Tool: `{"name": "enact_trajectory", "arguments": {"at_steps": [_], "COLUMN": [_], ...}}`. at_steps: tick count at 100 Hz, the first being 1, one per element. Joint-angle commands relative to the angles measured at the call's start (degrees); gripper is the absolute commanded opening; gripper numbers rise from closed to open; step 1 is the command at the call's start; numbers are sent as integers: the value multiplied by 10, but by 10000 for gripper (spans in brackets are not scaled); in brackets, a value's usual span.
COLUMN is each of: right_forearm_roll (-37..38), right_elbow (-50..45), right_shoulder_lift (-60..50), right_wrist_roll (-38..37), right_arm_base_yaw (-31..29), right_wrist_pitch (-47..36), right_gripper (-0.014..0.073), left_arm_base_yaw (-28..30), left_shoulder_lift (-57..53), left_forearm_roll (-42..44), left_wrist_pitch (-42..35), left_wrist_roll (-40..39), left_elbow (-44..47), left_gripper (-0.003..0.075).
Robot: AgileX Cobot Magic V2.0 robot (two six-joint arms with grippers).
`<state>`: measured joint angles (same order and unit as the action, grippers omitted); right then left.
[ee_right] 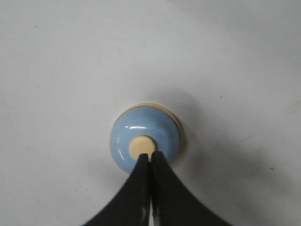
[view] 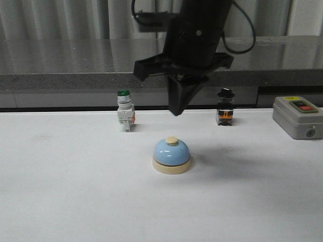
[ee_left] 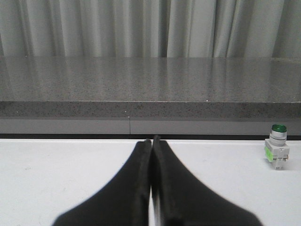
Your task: Place and press bell with both arms
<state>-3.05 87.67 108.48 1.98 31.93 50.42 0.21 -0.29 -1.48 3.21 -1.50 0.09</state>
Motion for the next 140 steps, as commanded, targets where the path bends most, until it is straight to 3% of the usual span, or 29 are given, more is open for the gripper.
{"name": "enact_trajectory", "arguments": {"at_steps": [1,60,109,140], "right_forearm_roll": [3,3,-8,-8], "right_elbow": [13,-5,-198,-327], "right_shoulder_lift": [-50,-145,-307,-428], "right_wrist_roll": [3,-26,-33,-34], "right_arm_base_yaw": [-21,-189,-323,-336], "right_wrist_pitch": [5,62,9,-36], "right_gripper": [-60,-60,-60,-60], "left_arm_base_yaw": [0,0,0,0], "left_shoulder_lift": [-18,-18,-18,-18], "left_forearm_roll": [-5,-5,-5,-5], "left_wrist_pitch": [-49,-49,-49,-49], "left_wrist_roll": [-6,-6,-6,-6], "left_elbow": [23,23,23,23], "left_gripper": [-20,-20,-20,-20]}}
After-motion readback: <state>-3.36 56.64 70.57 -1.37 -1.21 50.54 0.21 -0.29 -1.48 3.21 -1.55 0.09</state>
